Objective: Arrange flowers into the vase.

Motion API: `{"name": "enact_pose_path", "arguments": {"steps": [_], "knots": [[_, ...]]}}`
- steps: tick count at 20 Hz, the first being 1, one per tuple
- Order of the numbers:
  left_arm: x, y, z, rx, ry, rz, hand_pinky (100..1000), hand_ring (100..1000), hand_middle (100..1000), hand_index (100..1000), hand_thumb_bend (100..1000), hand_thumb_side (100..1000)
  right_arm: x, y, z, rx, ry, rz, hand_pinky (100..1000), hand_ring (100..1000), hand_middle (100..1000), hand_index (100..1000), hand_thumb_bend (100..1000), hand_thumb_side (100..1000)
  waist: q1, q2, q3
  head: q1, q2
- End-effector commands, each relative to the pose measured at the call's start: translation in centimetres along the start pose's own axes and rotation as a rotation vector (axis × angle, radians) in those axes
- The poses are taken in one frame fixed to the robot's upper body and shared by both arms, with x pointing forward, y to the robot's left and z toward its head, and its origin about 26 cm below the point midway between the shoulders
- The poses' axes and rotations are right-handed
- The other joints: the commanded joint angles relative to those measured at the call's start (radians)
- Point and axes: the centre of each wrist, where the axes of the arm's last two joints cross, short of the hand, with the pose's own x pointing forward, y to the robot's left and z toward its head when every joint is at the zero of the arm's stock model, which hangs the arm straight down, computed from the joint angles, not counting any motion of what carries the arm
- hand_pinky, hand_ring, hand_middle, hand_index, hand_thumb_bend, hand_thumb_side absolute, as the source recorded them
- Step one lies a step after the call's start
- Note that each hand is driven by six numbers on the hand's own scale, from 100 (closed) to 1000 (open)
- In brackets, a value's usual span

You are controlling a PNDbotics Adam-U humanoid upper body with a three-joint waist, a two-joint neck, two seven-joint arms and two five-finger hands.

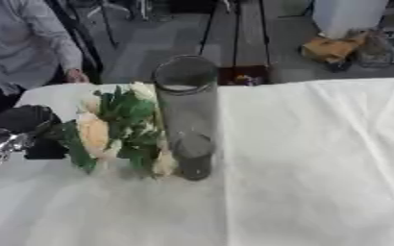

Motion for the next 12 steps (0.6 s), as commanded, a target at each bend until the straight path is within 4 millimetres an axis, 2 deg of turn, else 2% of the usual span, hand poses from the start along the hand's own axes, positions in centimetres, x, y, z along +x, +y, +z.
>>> {"name": "enact_pose_path", "arguments": {"steps": [1, 2, 3, 6, 7, 9, 12], "knots": [[-1.09, 2.42, 0.96, 0.066, 0.027, -0.006, 100, 179, 320, 424, 100, 822, 0.31, -0.52, -0.8, -0.011, -0.027, 0.002, 893, 1000, 831, 898, 100, 1000, -0.002, -0.024, 0.002, -0.003, -0.008], [-1.05, 2.54, 1.03, 0.072, 0.03, -0.004, 100, 120, 271, 394, 100, 818, 0.31, -0.52, -0.79, -0.011, -0.027, 0.001, 893, 1000, 831, 898, 100, 1000, -0.002, -0.025, 0.002, -0.003, -0.009], [-0.99, 2.61, 1.08, 0.075, 0.032, -0.003, 100, 100, 209, 364, 100, 805, 0.31, -0.51, -0.79, -0.012, -0.027, 0.001, 893, 1000, 831, 898, 100, 1000, -0.002, -0.025, 0.002, -0.003, -0.01], [-0.88, 2.7, 1.2, 0.088, 0.041, -0.006, 100, 100, 149, 326, 100, 794, 0.31, -0.51, -0.8, -0.014, -0.028, -0.002, 893, 1000, 830, 898, 100, 1000, -0.003, -0.027, 0.002, -0.004, -0.013], [-0.84, 2.68, 1.22, 0.094, 0.043, -0.007, 100, 100, 101, 274, 100, 759, 0.31, -0.52, -0.8, -0.015, -0.028, -0.002, 893, 1000, 830, 898, 100, 1000, -0.003, -0.028, 0.002, -0.005, -0.014], [-0.81, 2.71, 1.3, 0.112, 0.048, -0.004, 100, 100, 100, 198, 100, 736, 0.3, -0.53, -0.78, -0.017, -0.027, -0.003, 893, 1000, 830, 897, 100, 1000, -0.004, -0.029, 0.002, -0.006, -0.018], [-0.83, 2.88, 1.55, 0.152, 0.065, -0.025, 100, 100, 100, 170, 100, 743, 0.29, -0.54, -0.75, -0.019, -0.026, -0.003, 893, 1000, 830, 898, 100, 1000, -0.005, -0.032, 0.003, -0.009, -0.017]]}}
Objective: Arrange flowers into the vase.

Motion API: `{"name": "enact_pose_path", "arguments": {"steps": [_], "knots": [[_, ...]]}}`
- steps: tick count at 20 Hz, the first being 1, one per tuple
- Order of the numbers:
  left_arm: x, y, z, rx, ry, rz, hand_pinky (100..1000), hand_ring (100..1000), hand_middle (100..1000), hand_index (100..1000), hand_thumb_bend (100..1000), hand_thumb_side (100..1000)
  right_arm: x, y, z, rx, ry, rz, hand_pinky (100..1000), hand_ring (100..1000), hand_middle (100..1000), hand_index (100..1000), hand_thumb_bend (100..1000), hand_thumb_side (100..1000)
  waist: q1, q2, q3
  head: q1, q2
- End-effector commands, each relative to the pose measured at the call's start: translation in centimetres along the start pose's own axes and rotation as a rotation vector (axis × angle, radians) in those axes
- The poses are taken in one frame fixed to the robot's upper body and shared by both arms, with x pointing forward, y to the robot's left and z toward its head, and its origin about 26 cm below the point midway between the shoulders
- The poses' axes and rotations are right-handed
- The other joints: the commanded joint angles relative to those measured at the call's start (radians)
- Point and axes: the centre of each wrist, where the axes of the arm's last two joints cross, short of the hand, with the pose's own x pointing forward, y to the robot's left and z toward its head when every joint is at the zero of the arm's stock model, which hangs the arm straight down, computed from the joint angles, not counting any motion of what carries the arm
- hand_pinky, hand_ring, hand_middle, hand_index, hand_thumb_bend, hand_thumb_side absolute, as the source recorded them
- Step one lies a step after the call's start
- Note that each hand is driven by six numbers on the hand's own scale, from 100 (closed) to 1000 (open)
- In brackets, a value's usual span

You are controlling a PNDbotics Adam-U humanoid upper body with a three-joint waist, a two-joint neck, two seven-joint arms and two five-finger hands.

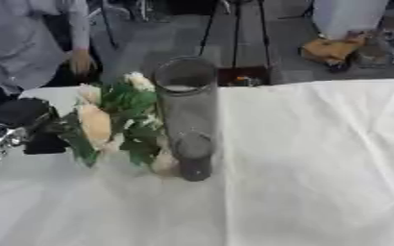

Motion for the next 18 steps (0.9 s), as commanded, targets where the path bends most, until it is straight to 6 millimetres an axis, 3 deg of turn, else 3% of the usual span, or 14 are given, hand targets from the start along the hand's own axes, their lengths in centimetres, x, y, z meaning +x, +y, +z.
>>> {"name": "enact_pose_path", "arguments": {"steps": [1, 11, 18], "knots": [[-1.2, 2.1, 0.8, 0.086, 0.042, -0.056, 100, 100, 100, 163, 100, 734, 0.3, -0.5, -0.8, -0.014, -0.024, 0.002, 893, 1000, 830, 897, 100, 1000, -0.002, -0.026, 0.003, -0.006, -0.006], [-2.7, 3.6, 2.3, 0.175, 0.12, -0.145, 100, 100, 100, 148, 100, 742, 0.2, -0.7, -0.7, -0.022, -0.022, 0.011, 893, 1000, 829, 897, 100, 1000, -0.003, -0.034, 0.012, -0.05, 0.024], [-3.0, 5.6, 3.6, 0.334, 0.156, 0.042, 100, 100, 100, 121, 100, 696, 0.2, -0.8, -0.6, -0.029, -0.018, 0.017, 893, 1000, 829, 896, 100, 1000, -0.008, -0.04, 0.018, -0.067, 0.033]]}}
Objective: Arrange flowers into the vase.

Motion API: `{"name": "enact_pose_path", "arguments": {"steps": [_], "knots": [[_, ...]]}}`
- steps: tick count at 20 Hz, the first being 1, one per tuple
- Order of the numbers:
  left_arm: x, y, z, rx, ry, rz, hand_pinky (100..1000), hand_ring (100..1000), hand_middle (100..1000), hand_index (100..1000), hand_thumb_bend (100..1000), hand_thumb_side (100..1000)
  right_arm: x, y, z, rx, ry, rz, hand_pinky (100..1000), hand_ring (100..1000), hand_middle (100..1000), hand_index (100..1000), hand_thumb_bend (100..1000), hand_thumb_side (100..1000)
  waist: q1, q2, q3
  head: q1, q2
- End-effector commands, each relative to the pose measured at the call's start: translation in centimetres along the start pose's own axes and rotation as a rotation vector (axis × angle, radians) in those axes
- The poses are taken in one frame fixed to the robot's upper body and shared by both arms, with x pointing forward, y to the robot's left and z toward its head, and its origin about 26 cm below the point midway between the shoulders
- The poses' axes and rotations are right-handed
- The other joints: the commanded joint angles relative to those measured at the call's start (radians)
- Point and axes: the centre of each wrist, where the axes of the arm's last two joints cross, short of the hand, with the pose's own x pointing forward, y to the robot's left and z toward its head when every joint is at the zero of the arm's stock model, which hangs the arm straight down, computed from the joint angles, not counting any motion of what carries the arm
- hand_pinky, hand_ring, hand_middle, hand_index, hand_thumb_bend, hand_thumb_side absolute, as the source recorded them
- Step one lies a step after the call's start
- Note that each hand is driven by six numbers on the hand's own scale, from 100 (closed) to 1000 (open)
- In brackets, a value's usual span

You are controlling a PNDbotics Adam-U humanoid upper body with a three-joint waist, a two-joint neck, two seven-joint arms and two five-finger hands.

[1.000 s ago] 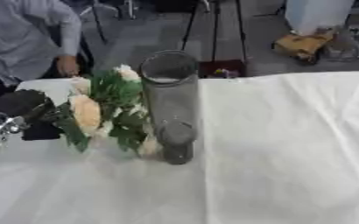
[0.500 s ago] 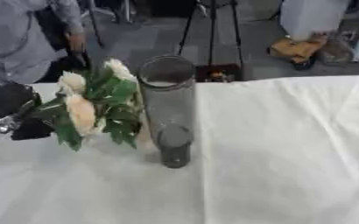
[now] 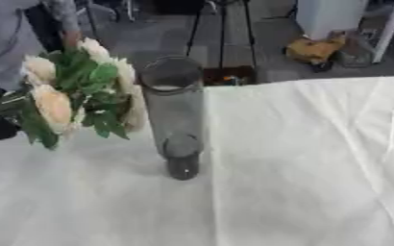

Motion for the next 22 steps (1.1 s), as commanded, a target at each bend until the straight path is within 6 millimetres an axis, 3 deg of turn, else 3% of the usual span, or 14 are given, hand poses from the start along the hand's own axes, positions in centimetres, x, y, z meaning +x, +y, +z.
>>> {"name": "enact_pose_path", "arguments": {"steps": [1, 12, 17, 22], "knots": [[-1.2, 3.0, 0.4, 0.128, 0.045, 0.084, 100, 100, 100, 120, 100, 696, 0.3, -0.5, -0.7, -0.007, -0.028, 0.01, 893, 1000, 829, 896, 100, 1000, -0.002, -0.026, 0.003, -0.007, 0.006], [-0.1, 6.9, 0.1, 0.288, 0.028, 0.505, 100, 100, 100, 107, 100, 735, 0.3, -0.6, -0.6, -0.011, -0.021, 0.013, 891, 1000, 828, 895, 100, 1000, 0.002, -0.048, 0.009, 0.006, 0.023], [2.2, 9.4, -0.8, 0.382, -0.054, 0.786, 100, 100, 100, 103, 100, 766, 0.3, -0.4, -0.7, -0.015, -0.021, -0.003, 891, 1000, 828, 895, 100, 1000, 0.007, -0.067, 0.005, 0.023, 0.046], [4.7, 11.2, -2.0, 0.426, -0.14, 1.042, 100, 100, 100, 100, 100, 805, 0.4, -0.2, -0.9, -0.017, -0.025, -0.017, 891, 1000, 828, 895, 100, 1000, 0.013, -0.073, -0.008, 0.045, 0.048]]}}
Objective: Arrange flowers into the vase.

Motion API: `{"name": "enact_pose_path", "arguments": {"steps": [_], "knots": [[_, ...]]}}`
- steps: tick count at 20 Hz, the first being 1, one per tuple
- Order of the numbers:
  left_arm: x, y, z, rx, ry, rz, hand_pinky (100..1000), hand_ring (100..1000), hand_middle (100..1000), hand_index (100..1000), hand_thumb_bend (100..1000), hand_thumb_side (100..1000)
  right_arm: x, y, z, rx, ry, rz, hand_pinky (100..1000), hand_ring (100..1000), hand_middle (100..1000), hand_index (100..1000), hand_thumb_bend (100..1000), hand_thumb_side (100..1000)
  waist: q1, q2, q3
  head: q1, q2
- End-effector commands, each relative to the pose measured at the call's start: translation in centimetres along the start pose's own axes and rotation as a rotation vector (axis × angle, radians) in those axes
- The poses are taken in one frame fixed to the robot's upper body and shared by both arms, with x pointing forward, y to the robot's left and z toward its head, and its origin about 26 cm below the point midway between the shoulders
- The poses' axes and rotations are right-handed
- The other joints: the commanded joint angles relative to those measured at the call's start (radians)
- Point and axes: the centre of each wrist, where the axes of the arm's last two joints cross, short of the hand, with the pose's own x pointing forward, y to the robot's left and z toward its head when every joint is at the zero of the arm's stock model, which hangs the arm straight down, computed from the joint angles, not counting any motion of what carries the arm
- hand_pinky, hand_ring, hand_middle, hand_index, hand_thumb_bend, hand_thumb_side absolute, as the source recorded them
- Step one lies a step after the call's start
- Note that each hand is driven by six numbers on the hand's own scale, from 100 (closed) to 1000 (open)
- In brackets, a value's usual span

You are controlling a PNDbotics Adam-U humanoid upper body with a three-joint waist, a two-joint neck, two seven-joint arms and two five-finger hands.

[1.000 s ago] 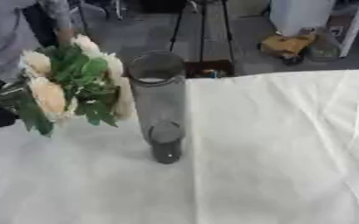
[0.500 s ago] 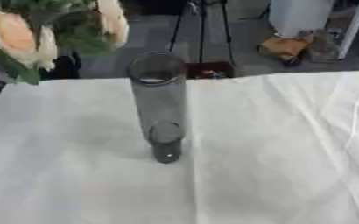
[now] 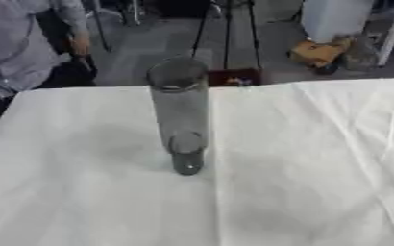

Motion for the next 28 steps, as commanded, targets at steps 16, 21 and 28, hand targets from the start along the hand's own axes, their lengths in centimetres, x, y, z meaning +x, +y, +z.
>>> {"name": "enact_pose_path", "arguments": {"steps": [16, 21, 28], "knots": [[7.1, -4.4, -2.8, 0.108, -0.156, 0.633, 100, 100, 100, 100, 100, 846, 0.6, 0.3, -1.2, 0.008, -0.03, -0.052, 892, 1000, 828, 896, 100, 1000, 0.013, -0.026, -0.06, 0.054, 0.007], [7.7, -3.9, -3.4, 0.185, -0.189, 0.628, 100, 100, 100, 100, 100, 834, 0.5, 0.3, -1.2, 0.011, -0.03, -0.05, 893, 1000, 828, 896, 100, 1000, 0.021, -0.024, -0.067, 0.054, -0.001], [8.4, -3.5, -4.2, 0.258, -0.186, 0.669, 100, 100, 100, 101, 100, 838, 0.6, 0.3, -1.2, 0.017, -0.029, -0.05, 893, 1000, 828, 896, 100, 1000, 0.028, -0.031, -0.069, 0.046, 0.004]]}}
